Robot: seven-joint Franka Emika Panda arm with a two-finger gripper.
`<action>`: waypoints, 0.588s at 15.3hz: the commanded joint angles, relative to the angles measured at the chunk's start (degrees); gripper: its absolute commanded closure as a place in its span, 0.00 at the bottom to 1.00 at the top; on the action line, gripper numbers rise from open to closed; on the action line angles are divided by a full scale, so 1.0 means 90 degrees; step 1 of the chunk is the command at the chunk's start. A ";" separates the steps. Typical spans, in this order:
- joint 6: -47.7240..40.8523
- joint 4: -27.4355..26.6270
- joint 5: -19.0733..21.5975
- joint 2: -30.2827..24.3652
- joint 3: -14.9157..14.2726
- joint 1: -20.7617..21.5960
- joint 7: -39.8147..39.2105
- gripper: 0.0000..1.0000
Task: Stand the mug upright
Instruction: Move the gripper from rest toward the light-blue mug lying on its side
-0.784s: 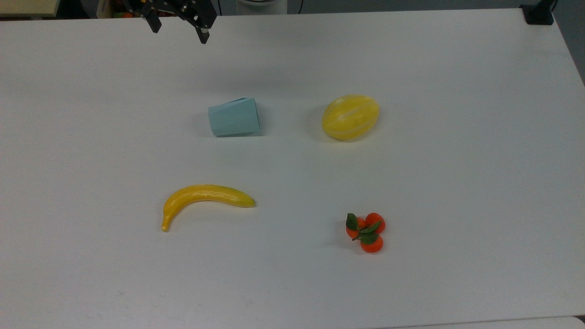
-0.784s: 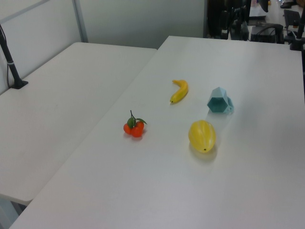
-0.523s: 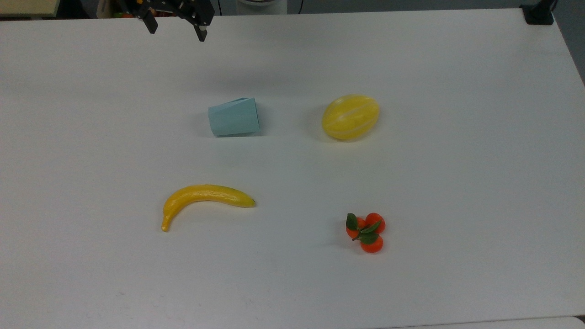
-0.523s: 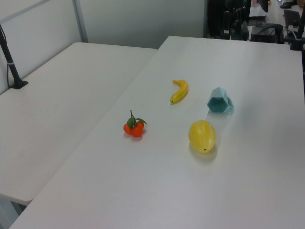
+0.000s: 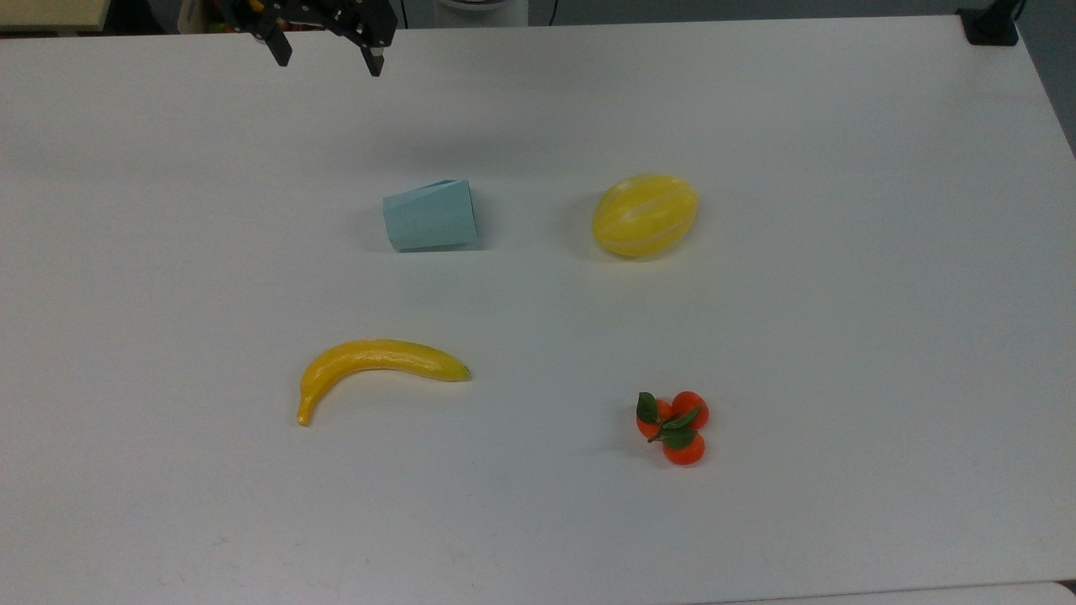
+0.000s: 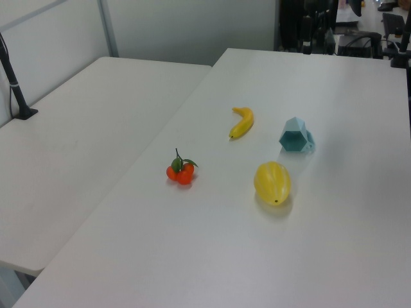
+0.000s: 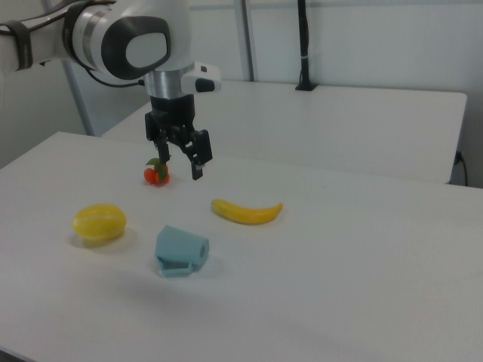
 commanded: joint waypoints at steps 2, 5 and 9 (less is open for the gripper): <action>-0.0087 -0.0068 -0.0700 0.0393 -0.0046 0.0706 -0.0039 0.00; -0.0058 -0.0224 -0.1443 0.0570 -0.0036 0.1097 -0.0010 0.00; 0.0536 -0.0760 -0.2136 0.0609 -0.0027 0.1527 0.0272 0.00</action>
